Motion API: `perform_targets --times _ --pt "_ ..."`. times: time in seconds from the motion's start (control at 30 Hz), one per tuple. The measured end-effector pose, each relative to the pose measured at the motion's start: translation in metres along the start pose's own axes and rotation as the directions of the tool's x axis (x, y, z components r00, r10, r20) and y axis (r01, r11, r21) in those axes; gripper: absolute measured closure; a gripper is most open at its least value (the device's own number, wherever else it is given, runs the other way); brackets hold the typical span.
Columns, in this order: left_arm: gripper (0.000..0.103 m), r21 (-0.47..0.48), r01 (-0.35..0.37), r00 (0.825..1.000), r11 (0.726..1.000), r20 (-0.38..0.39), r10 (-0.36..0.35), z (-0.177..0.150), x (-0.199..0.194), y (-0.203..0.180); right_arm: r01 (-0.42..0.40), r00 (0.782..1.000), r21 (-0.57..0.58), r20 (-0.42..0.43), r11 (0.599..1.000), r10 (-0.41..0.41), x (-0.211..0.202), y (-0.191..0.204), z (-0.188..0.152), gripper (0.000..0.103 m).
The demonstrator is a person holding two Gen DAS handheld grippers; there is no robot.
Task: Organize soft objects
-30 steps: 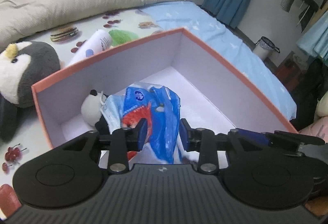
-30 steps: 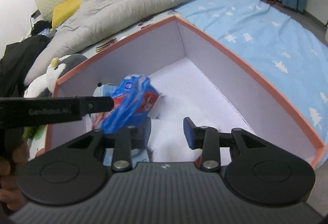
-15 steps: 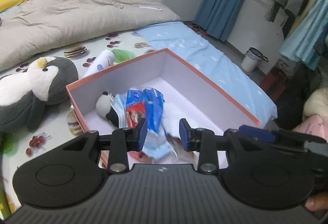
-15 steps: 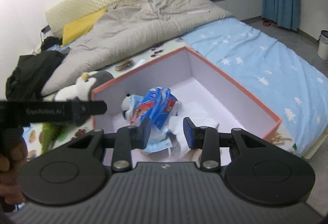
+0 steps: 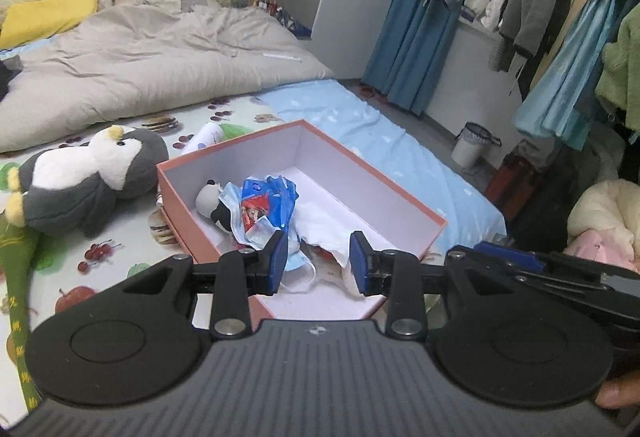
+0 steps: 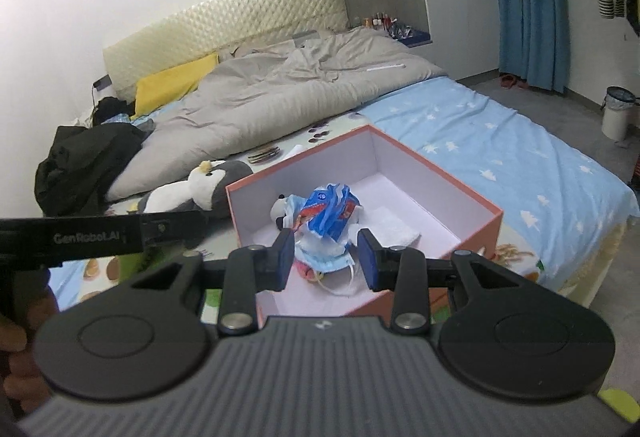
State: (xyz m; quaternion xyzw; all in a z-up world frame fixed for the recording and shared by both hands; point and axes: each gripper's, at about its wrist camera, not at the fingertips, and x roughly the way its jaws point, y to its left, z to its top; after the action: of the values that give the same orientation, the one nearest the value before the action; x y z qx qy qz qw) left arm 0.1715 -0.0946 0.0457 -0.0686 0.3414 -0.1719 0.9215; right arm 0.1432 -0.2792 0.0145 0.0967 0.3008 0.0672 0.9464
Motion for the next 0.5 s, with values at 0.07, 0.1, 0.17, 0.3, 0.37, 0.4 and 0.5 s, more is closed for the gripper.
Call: perform_targets --times 0.07,0.1,0.17,0.3,0.37,0.4,0.5 --pt "0.064 -0.012 -0.005 1.000 1.000 0.013 0.006 -0.006 -0.013 -0.002 0.000 1.000 -0.004 0.003 1.000 0.000 -0.011 0.002 -0.005 0.065" --pt "0.064 -0.016 -0.009 1.000 1.000 0.018 0.010 -0.010 -0.019 -0.003 -0.001 1.000 -0.006 0.002 1.000 0.001 -0.016 0.003 -0.008 0.065" --pt "0.064 -0.017 -0.017 1.000 1.000 0.024 0.017 -0.018 -0.031 -0.005 -0.003 1.000 -0.008 0.002 1.000 0.003 -0.024 0.005 -0.013 0.065" --pt "0.064 -0.026 -0.039 0.999 0.999 0.032 0.040 -0.036 -0.052 -0.006 -0.004 1.000 -0.015 0.003 1.000 0.004 -0.039 0.008 -0.025 0.065" --pt "0.064 -0.046 -0.036 0.999 0.998 0.031 0.038 -0.042 -0.060 -0.006 -0.004 1.000 -0.016 0.002 1.000 0.004 -0.045 0.008 -0.031 0.065" --pt "0.064 -0.054 -0.034 0.999 0.998 0.032 0.036 -0.045 -0.064 -0.006 -0.006 1.000 -0.013 0.003 1.000 0.006 -0.048 0.009 -0.033 0.065" --pt "0.064 -0.052 -0.048 0.998 0.998 0.037 0.050 -0.053 -0.072 -0.009 -0.009 1.000 -0.024 0.004 1.000 0.010 -0.053 0.010 -0.039 0.065"
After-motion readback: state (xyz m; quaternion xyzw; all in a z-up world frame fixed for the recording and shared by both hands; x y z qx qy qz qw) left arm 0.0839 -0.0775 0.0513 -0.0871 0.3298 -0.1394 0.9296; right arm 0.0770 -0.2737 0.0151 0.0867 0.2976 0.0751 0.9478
